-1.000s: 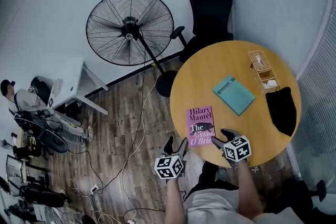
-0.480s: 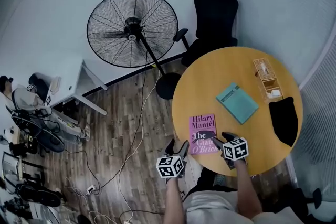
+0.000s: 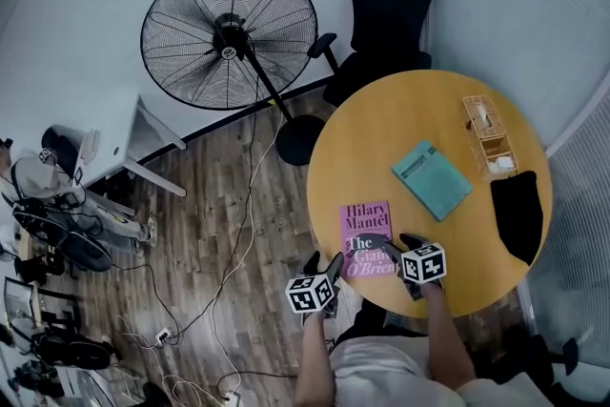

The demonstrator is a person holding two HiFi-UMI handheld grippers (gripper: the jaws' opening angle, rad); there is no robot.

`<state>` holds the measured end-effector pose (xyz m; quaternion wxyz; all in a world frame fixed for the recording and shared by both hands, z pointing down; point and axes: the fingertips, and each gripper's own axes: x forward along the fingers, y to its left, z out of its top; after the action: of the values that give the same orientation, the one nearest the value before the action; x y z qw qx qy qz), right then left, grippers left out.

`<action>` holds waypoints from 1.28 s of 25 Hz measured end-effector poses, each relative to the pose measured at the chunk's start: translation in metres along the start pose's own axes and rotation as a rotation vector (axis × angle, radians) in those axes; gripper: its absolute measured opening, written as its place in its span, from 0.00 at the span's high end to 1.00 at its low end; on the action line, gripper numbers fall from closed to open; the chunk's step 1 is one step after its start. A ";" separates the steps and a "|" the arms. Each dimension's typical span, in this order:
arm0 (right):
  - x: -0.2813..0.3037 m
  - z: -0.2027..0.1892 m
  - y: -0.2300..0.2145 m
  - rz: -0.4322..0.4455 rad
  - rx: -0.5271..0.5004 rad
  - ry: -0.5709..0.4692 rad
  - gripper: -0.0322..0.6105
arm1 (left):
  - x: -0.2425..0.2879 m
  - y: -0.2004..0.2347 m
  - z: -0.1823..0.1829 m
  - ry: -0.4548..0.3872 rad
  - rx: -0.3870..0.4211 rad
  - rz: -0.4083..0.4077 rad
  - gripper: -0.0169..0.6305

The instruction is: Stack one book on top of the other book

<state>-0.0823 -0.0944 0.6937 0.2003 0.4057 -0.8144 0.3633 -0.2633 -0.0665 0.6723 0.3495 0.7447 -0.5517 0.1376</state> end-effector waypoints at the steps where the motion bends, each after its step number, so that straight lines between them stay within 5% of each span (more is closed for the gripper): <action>1: 0.003 -0.001 -0.001 0.002 0.000 0.008 0.60 | 0.004 0.002 -0.003 0.009 -0.010 0.001 0.48; 8: 0.029 -0.016 -0.018 -0.030 0.039 0.060 0.59 | 0.039 0.020 -0.024 0.089 -0.120 0.010 0.49; 14: 0.044 -0.028 -0.036 -0.055 0.114 0.083 0.63 | 0.066 0.025 -0.038 0.160 -0.076 0.023 0.50; 17: 0.052 -0.032 -0.043 -0.070 0.142 0.096 0.63 | 0.078 0.026 -0.042 0.186 -0.068 0.022 0.60; 32: 0.075 -0.055 -0.042 -0.022 0.254 0.148 0.62 | 0.110 0.019 -0.069 0.306 -0.122 -0.037 0.60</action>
<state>-0.0912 -0.1089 0.7941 0.2107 0.4088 -0.7405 0.4900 -0.2291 -0.1027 0.7932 0.4765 0.7025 -0.4854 0.2091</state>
